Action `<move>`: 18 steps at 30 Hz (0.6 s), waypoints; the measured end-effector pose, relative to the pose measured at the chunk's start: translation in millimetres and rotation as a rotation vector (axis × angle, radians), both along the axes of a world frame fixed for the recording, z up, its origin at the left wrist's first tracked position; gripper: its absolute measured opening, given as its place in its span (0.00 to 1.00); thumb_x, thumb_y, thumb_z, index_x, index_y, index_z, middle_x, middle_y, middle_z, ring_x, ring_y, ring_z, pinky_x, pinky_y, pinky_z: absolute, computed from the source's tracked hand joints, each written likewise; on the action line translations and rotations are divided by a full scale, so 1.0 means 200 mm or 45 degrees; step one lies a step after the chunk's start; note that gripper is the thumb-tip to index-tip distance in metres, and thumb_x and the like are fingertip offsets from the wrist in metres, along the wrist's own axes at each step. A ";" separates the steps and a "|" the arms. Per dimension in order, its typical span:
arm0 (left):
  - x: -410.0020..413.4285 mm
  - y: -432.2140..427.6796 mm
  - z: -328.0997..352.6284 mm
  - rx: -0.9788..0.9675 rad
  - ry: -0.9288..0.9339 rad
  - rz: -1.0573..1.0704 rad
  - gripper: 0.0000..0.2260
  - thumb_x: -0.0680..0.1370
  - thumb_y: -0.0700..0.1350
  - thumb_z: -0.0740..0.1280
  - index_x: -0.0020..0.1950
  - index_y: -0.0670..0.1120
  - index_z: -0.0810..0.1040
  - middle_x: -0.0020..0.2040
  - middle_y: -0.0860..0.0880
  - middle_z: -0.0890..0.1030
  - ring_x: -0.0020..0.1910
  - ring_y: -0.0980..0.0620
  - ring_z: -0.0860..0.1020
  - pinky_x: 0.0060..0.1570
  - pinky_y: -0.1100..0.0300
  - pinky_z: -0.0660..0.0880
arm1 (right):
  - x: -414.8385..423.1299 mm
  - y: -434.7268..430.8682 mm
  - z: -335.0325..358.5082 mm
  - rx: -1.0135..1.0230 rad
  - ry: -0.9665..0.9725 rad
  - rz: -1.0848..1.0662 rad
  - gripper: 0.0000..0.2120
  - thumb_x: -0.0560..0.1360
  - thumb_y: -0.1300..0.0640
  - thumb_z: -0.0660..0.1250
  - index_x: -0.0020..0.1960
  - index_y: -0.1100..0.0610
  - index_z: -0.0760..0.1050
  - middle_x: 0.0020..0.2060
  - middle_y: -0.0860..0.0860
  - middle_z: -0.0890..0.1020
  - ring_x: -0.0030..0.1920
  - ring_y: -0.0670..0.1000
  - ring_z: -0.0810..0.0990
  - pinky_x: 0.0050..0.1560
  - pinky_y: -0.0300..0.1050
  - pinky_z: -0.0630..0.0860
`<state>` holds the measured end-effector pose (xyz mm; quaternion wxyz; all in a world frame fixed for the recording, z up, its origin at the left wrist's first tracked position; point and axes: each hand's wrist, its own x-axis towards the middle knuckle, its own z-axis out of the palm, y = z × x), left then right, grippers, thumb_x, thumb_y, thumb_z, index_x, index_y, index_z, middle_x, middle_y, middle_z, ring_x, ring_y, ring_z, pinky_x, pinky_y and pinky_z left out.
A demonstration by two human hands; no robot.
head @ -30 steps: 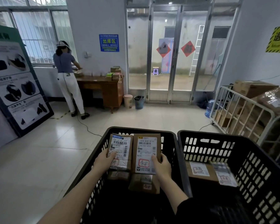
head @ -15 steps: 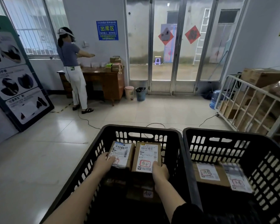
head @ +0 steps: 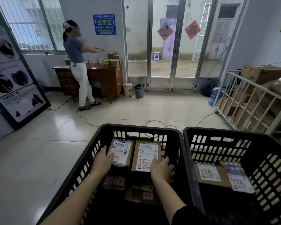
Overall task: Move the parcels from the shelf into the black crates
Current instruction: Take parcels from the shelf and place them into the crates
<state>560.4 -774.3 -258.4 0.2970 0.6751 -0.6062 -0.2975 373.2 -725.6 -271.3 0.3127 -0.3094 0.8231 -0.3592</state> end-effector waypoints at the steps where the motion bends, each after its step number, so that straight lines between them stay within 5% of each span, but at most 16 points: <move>1: 0.00 0.01 0.01 -0.094 -0.125 -0.044 0.21 0.80 0.45 0.58 0.72 0.41 0.63 0.68 0.41 0.71 0.66 0.44 0.70 0.61 0.54 0.69 | 0.01 0.02 0.03 -0.025 0.227 0.101 0.27 0.78 0.47 0.57 0.74 0.54 0.55 0.72 0.58 0.60 0.72 0.59 0.58 0.71 0.60 0.58; 3: -0.03 0.02 0.03 -0.229 -0.364 -0.165 0.22 0.80 0.47 0.57 0.73 0.44 0.62 0.71 0.44 0.66 0.68 0.47 0.66 0.64 0.53 0.69 | 0.03 0.02 0.05 -0.129 0.635 0.364 0.26 0.79 0.48 0.56 0.74 0.53 0.55 0.73 0.56 0.60 0.73 0.56 0.58 0.73 0.55 0.57; 6: -0.08 0.05 0.04 -0.252 -0.666 -0.318 0.23 0.80 0.50 0.56 0.75 0.47 0.59 0.74 0.48 0.61 0.72 0.51 0.61 0.68 0.56 0.64 | 0.05 0.00 0.05 -0.156 0.860 0.710 0.24 0.80 0.50 0.52 0.74 0.56 0.58 0.73 0.56 0.59 0.75 0.55 0.55 0.75 0.50 0.53; 11: -0.09 0.05 0.01 -0.134 -0.769 -0.403 0.23 0.82 0.51 0.51 0.76 0.45 0.57 0.77 0.48 0.56 0.76 0.51 0.53 0.74 0.57 0.50 | 0.02 -0.01 0.04 -0.084 0.866 0.873 0.22 0.81 0.49 0.49 0.70 0.58 0.63 0.69 0.56 0.65 0.71 0.54 0.60 0.73 0.49 0.58; 18: -0.08 0.06 -0.06 -0.189 -0.724 -0.358 0.23 0.81 0.50 0.49 0.76 0.46 0.58 0.77 0.49 0.56 0.76 0.53 0.52 0.74 0.59 0.47 | 0.03 -0.03 0.02 -0.036 0.911 0.906 0.22 0.81 0.50 0.48 0.71 0.59 0.61 0.71 0.57 0.63 0.73 0.55 0.57 0.75 0.49 0.55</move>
